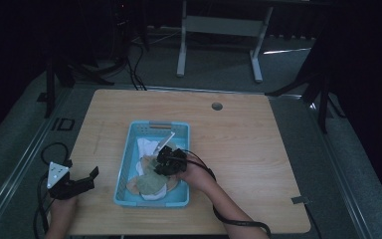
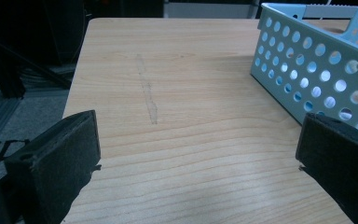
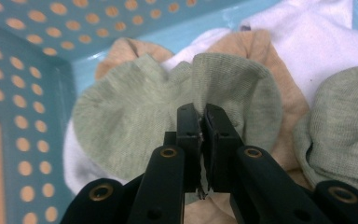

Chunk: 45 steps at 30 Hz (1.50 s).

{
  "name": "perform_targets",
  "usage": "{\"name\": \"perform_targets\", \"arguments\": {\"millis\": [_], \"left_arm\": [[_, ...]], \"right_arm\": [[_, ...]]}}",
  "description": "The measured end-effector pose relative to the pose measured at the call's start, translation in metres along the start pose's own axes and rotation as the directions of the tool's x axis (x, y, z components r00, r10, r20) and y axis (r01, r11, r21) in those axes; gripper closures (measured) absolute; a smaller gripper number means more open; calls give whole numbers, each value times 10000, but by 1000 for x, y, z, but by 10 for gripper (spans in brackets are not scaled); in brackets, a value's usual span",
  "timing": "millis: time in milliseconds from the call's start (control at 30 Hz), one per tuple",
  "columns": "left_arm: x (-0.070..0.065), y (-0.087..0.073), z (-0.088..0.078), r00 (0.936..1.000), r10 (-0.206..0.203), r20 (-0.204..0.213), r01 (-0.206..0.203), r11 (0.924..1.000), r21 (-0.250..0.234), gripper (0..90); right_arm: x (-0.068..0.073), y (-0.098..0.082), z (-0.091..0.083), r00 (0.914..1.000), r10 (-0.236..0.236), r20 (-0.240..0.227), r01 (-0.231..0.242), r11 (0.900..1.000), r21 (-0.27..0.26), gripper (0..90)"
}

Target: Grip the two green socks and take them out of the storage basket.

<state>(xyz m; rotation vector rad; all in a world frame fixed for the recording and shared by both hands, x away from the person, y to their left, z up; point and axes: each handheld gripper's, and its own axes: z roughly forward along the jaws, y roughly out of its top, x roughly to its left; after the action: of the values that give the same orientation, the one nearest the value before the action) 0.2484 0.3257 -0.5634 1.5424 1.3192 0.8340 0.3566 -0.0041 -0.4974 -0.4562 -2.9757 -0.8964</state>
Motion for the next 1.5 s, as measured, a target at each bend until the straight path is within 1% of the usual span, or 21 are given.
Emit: {"name": "perform_targets", "arguments": {"millis": [167,200,233,433,567,733,933,967,1000,1067,1167,1200,1233,1267,1300,1333,1367,1400,1433,1467,1500], "left_arm": [[0,0,0,10000,8,-3,-8,10000,12,0],[0,0,0,10000,8,-2,-8,10000,10,0],[0,0,0,10000,9,2,-9,10000,16,0],[0,0,0,10000,22,-18,-22,10000,14,0],[-1,0,0,10000,7,-21,-7,10000,13,0],[-1,0,0,10000,28,-35,-28,10000,33,0],[-1,0,0,10000,35,-44,-35,10000,37,0],[-1,0,0,10000,35,-44,-35,10000,37,0],[-1,0,0,10000,43,-57,-42,10000,46,0],[-1,0,1,10000,42,-61,-42,10000,49,0],[-1,0,1,10000,40,-60,-39,10000,53,0],[-1,0,1,10000,46,-64,-46,10000,51,0],[-1,0,1,10000,46,-71,-46,10000,51,0],[-1,0,1,10000,46,-71,-46,10000,51,0],[-1,0,1,10000,49,-77,-49,10000,53,0],[-1,0,1,10000,57,-70,-56,10000,53,0],[-1,0,1,10000,55,-80,-54,10000,52,0],[-1,0,1,10000,55,-80,-54,10000,52,0],[-1,0,1,9999,71,-75,-71,10000,49,0],[-1,0,1,9999,71,-75,-71,10000,49,0],[-1,0,1,9999,68,-75,-68,10000,54,0]], "right_arm": [[1,2,-10,10000,27,-67,-30,9991,-432,858],[2,3,-15,9999,15,-131,-23,9982,-599,859],[2,3,-15,9999,15,-131,-23,9982,-599,859],[5,7,-31,9999,-129,-92,118,9942,-1070,860],[7,9,-44,9997,-225,37,228,9892,-1450,860],[5,10,-62,9995,-190,238,230,9831,-1818,859],[2,10,-84,9990,-86,431,184,9723,-2332,860],[2,10,-84,9990,-86,431,184,9723,-2332,860],[1,9,-88,9990,-57,433,161,9699,-2431,860],[-3,8,-103,9983,88,580,76,9605,-2781,860],[-3,7,-107,9979,127,637,61,9579,-2870,860],[-7,4,-121,9968,260,761,-1,9468,-3218,860],[-8,3,-127,9963,321,801,-38,9436,-3310,860],[-8,3,-127,9963,321,801,-38,9436,-3310,860],[-11,-1,-138,9938,528,982,-147,9351,-3541,861],[-11,-1,-138,9938,528,982,-147,9351,-3541,861],[-15,-4,-147,9924,684,1027,-254,9278,-3721,860],[-15,-4,-147,9924,684,1027,-254,9278,-3721,860],[-19,-10,-157,9887,879,1214,-338,9198,-3910,860],[-19,-10,-157,9887,879,1214,-338,9198,-3910,860],[-23,-16,-167,9854,1056,1337,-423,9118,-4085,860]]}}
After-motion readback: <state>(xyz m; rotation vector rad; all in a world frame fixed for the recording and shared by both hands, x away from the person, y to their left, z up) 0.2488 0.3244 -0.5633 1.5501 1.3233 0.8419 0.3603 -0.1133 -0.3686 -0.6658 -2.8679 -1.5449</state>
